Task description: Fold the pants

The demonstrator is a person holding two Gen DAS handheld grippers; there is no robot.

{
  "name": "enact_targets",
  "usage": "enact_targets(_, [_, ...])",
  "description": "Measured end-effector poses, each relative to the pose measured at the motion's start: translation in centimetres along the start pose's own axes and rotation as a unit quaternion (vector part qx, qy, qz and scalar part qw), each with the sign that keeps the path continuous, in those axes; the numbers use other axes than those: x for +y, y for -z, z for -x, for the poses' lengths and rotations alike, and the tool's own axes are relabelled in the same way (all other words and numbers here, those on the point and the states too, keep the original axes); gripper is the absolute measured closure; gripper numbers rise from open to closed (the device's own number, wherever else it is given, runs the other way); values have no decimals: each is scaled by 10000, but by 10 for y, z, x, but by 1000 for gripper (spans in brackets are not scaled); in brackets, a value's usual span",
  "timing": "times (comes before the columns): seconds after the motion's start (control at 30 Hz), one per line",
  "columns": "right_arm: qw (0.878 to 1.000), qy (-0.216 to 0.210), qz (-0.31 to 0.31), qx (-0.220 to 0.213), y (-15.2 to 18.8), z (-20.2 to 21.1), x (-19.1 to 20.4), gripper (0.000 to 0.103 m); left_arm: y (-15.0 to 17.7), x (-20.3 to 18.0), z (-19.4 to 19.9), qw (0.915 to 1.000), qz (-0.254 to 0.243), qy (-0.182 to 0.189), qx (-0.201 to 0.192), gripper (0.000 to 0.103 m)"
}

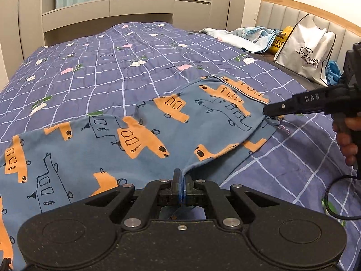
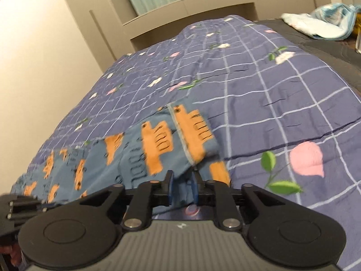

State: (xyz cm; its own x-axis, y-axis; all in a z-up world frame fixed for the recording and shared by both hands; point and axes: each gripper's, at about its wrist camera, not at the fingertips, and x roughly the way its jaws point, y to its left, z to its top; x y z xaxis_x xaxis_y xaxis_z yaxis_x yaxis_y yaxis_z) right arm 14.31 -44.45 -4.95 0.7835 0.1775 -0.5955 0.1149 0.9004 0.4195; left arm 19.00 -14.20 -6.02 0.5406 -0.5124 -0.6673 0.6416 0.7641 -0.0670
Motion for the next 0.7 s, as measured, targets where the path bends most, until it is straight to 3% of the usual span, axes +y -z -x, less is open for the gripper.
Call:
enact_targets(0.07, [9998,38,-192,-64,-3,-2,-6,76,-1,0,0,10000,8,-10,13,103])
enact_targets(0.23, [9974,12,-713,-121,-10,-8,-20,76,-2,-2,0,10000,41,-29,11,103])
enact_targets(0.27, [9973,63,-720,-128,-11,-11,-19,77,-2,-2,0,10000,53,-34,8,103])
enact_targets(0.33, [9974,89,-681,-195,-12,-10,-18,92,-3,-2,2,10000,58,-48,-16,103])
enact_targets(0.53, [9976,199,-367,-545,-12,18,-3,95,-7,-6,16,9998,-34,-65,-165,103])
enact_targets(0.7, [9986,309,-302,-314,3,26,-2,95,1,-9,16,9998,-169,-74,-29,103])
